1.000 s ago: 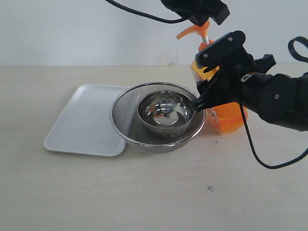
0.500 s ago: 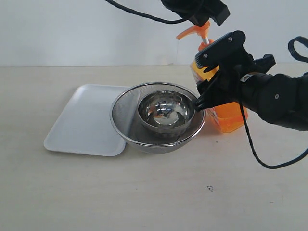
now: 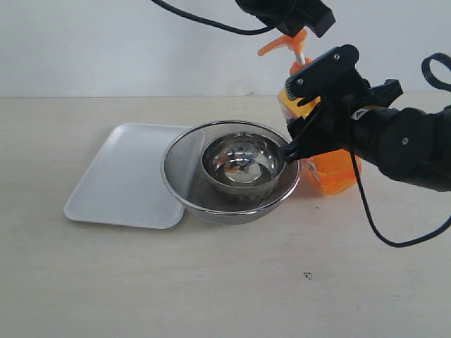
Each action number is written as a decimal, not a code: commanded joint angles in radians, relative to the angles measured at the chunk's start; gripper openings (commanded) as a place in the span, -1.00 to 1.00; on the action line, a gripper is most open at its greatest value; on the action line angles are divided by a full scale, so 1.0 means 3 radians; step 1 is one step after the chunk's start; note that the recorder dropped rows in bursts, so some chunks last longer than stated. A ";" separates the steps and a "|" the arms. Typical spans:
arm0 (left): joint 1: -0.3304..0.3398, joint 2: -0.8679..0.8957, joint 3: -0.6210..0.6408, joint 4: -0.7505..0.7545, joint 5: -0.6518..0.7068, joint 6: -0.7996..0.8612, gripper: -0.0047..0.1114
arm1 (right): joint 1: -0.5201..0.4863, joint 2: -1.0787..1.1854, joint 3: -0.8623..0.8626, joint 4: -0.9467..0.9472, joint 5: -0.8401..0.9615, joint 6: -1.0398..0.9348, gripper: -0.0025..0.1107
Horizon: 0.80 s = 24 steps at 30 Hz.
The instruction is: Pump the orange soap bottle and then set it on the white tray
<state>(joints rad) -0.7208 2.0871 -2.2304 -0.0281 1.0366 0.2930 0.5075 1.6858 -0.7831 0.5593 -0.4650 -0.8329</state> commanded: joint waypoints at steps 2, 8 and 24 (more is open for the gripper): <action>0.0005 -0.0167 0.0029 0.0115 -0.0123 0.0024 -0.84 | 0.0006 0.0000 0.0012 -0.0020 0.0070 0.0059 -0.96; 0.0005 -0.0239 0.0029 0.0160 -0.0144 0.0024 -0.84 | 0.0006 0.0000 0.0012 -0.0020 0.0094 0.0059 -0.96; 0.0005 -0.0067 0.0029 0.0029 -0.0051 0.0010 -0.84 | 0.0006 0.0000 0.0012 -0.0020 0.0080 0.0059 -0.96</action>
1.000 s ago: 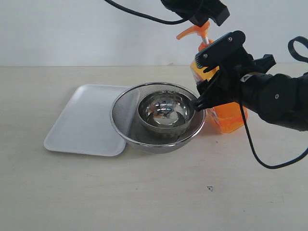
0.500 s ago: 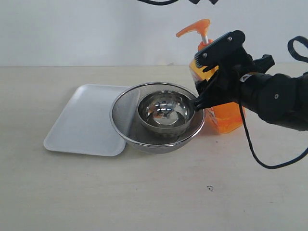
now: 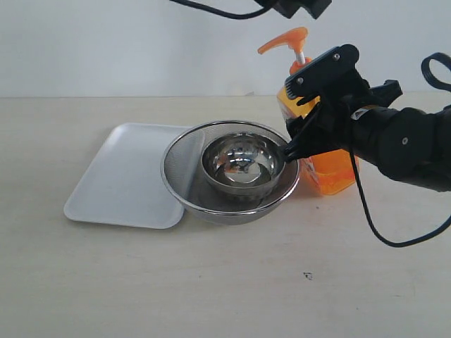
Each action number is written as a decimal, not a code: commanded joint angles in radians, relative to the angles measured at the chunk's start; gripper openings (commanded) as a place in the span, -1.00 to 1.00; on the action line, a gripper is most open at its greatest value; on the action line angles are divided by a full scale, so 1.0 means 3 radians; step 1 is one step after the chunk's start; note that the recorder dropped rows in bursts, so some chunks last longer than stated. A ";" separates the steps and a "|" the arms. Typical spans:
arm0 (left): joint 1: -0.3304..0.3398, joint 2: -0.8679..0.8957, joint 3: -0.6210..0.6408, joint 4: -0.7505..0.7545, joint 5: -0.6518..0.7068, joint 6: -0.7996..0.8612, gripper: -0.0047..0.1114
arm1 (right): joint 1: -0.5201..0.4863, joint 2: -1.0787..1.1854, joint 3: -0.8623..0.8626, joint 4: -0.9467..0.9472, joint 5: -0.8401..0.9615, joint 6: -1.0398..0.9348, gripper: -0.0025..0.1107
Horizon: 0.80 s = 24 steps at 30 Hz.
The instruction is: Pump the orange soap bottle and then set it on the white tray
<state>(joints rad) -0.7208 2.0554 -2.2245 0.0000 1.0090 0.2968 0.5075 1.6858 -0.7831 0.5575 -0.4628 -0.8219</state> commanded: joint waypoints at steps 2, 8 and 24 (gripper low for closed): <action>0.0005 0.0054 0.0009 -0.0073 0.0041 -0.0002 -0.84 | 0.0006 0.0000 0.0012 -0.0014 0.0073 0.0017 -0.96; 0.0005 0.0061 0.0009 -0.0149 0.0041 -0.0002 -0.84 | 0.0006 0.0000 0.0012 -0.0014 0.0067 0.0024 -0.96; 0.0005 0.0246 0.0009 -0.0313 0.0223 -0.0002 -0.84 | 0.0006 0.0000 0.0012 -0.0014 0.0067 0.0025 -0.96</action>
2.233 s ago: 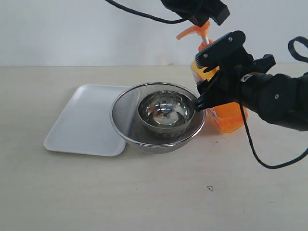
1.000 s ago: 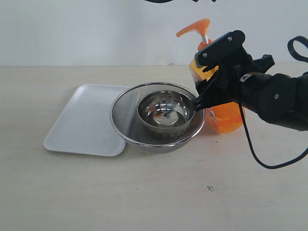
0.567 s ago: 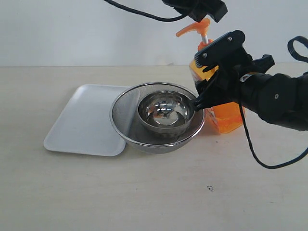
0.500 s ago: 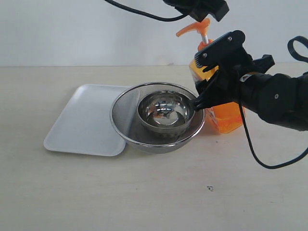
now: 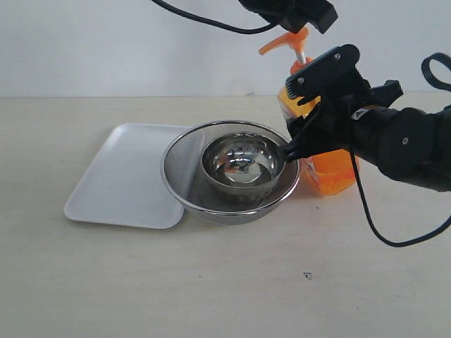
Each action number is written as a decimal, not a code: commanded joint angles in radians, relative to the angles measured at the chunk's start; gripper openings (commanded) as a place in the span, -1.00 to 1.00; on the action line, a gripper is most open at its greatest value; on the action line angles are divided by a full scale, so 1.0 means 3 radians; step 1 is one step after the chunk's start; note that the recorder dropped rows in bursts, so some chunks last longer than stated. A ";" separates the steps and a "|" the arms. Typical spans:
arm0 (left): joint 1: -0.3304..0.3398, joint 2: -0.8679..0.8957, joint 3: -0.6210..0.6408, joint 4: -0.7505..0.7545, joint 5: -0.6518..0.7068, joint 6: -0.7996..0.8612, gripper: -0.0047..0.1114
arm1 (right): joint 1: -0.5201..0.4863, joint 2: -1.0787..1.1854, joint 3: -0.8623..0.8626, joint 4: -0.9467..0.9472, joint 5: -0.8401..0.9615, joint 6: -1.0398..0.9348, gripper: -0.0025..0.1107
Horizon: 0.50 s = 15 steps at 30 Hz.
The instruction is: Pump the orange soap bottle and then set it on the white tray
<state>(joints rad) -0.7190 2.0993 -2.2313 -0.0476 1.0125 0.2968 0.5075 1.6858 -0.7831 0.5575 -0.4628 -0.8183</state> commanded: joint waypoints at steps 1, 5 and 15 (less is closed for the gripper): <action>-0.0001 0.0100 0.0032 -0.0161 0.0269 -0.0002 -0.84 | 0.0006 0.0000 0.0012 -0.0014 0.0067 0.0004 -0.96; -0.0001 0.0100 0.0032 -0.0153 0.0359 0.0031 -0.84 | 0.0006 0.0000 0.0012 -0.0014 0.0067 0.0004 -0.96; -0.0007 0.0187 0.0032 -0.0153 0.0453 0.0031 -0.84 | 0.0006 0.0000 0.0012 -0.0014 0.0067 0.0004 -0.96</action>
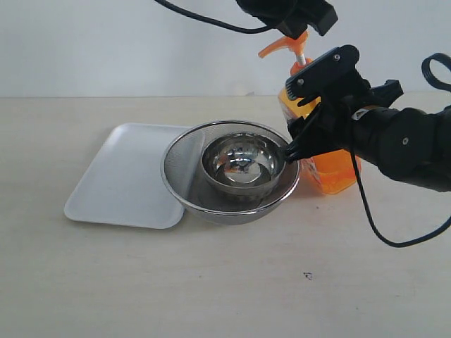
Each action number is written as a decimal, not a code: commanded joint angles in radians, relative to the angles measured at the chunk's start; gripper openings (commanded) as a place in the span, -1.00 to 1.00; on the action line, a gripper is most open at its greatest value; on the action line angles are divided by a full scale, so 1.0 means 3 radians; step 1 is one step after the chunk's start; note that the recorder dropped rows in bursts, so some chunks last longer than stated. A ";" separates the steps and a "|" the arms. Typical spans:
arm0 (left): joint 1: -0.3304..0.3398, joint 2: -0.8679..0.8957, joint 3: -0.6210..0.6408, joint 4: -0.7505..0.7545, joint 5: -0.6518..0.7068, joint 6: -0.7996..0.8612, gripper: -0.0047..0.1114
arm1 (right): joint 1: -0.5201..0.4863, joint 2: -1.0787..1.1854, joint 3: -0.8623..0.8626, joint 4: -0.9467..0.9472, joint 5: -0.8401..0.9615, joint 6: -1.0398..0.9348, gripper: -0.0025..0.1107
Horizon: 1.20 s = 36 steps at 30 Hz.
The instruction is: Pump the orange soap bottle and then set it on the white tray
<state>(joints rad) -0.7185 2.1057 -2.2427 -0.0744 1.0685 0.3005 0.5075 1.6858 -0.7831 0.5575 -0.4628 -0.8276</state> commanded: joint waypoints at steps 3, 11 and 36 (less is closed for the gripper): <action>-0.0009 0.0181 0.0070 -0.0064 0.0280 0.0019 -0.84 | 0.0006 0.0000 0.0012 -0.0014 0.0060 0.0036 -0.96; -0.0009 0.0297 0.0070 -0.0071 0.0302 0.0019 -0.84 | 0.0006 0.0000 0.0012 -0.0014 0.0060 0.0036 -0.96; -0.0009 -0.0396 0.0070 0.0164 -0.0177 0.0019 -0.84 | 0.0006 0.0000 0.0012 -0.0014 0.0067 0.0036 -0.96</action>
<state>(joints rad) -0.7185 2.0426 -2.2221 -0.0241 1.0440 0.3005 0.5075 1.6858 -0.7831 0.5579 -0.4626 -0.8264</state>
